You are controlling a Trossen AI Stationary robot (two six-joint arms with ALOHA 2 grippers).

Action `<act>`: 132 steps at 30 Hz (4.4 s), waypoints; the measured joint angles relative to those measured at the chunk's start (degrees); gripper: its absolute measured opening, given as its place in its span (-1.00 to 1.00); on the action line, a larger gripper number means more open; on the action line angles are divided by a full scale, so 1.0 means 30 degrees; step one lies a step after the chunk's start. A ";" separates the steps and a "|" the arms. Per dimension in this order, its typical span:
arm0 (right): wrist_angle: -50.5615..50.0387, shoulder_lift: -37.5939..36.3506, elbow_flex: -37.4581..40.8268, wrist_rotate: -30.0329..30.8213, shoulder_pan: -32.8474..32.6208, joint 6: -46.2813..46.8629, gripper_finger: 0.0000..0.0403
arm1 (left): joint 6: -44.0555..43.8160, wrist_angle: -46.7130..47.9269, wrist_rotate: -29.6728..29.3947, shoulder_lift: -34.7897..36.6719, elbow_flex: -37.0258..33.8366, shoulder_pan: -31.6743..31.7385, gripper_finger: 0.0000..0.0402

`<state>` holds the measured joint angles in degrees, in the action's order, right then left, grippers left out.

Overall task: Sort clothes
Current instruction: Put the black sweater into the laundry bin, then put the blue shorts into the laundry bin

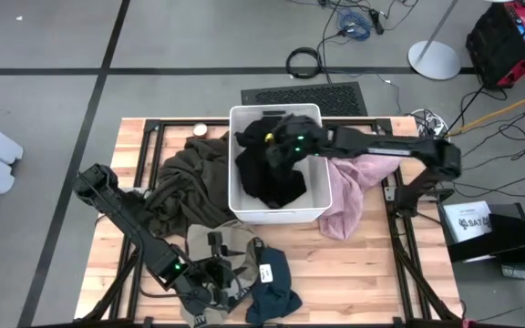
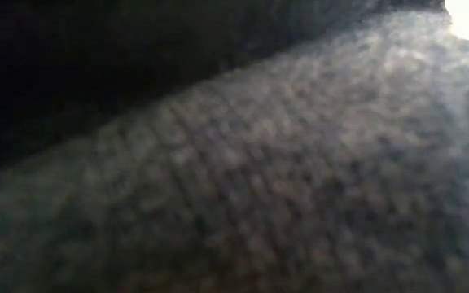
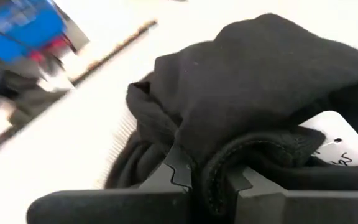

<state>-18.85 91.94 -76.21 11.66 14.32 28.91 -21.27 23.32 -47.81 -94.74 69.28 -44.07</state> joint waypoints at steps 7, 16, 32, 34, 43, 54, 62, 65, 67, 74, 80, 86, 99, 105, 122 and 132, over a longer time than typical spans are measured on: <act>-0.2288 0.2032 0.0001 0.0108 0.0970 0.0079 -0.93 | 0.6738 -0.2537 -0.0532 0.0008 0.0939 0.1391 0.00; -0.3549 0.3483 0.0001 0.0098 0.1644 -0.1888 -0.92 | 1.4769 -0.1988 -0.0140 0.0418 0.3801 0.5006 0.00; -0.3147 0.4022 -0.0006 -0.3419 0.2617 -0.5389 -0.82 | 1.7949 -0.2930 0.2164 0.1035 0.3550 0.8500 0.00; -0.2961 0.4022 -0.0006 -0.3379 0.2638 -0.5459 -0.72 | 1.7281 -0.2948 0.2149 0.1027 0.3532 0.9092 0.00; -0.3932 0.4000 -0.0845 -0.5533 0.2996 -0.4817 -0.03 | 1.4725 0.0736 0.2719 0.4193 0.3263 1.0128 0.00; -1.0906 0.3993 -1.0242 -0.5922 0.2988 -0.5378 0.20 | 1.1746 0.2008 0.5953 1.1038 -0.0213 1.0754 0.00; -1.8855 0.3815 -1.9099 -0.5903 0.1960 -0.4739 0.20 | 0.8189 0.2353 0.6266 1.3974 -0.4149 1.0381 0.00; -2.0096 0.2587 -1.9029 -0.5988 0.0890 -0.3586 0.20 | 0.6736 0.2153 0.6658 1.4235 -0.5422 0.9982 0.00; -2.0751 0.1662 -1.8284 -0.5924 -0.0149 -0.2775 0.20 | 0.6226 0.1866 0.7238 1.4205 -0.6089 0.9601 0.00; -2.1385 -0.0315 -1.5207 -0.3513 -0.5856 -0.0277 0.20 | 0.4950 0.1460 0.8768 1.3590 -0.6821 0.7613 0.00; -1.7624 -0.0528 -1.0477 -0.0519 -1.0684 0.1189 0.20 | 0.3286 0.0257 1.0795 1.2528 -0.6821 0.5526 0.00; -0.8510 -0.0199 -0.3629 0.1672 -1.3903 0.0731 0.20 | 0.2680 -0.2448 1.1172 1.0106 -0.6821 0.3641 0.00; 0.3635 0.0283 0.4529 0.2619 -1.6889 0.4438 0.20 | -0.0297 -0.3027 1.0265 0.5217 -0.6814 0.3140 0.00; 0.6531 0.2042 0.4795 0.2606 -1.7700 0.2725 0.20 | -0.0300 -0.4254 1.0273 0.3090 -0.6814 0.3140 0.00; 0.6515 0.5477 0.3673 0.2019 -1.7447 0.1990 -0.12 | -0.6875 0.5801 1.1200 0.1660 -0.6646 0.2638 0.00; 0.5761 0.5479 0.3673 0.1753 -1.7109 0.2153 -0.95 | -0.7369 0.7769 1.0028 0.4789 -0.4315 0.0626 0.00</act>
<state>-1.56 108.38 -65.19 16.92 -37.00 35.37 -43.38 46.63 -17.73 -80.37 56.34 -42.20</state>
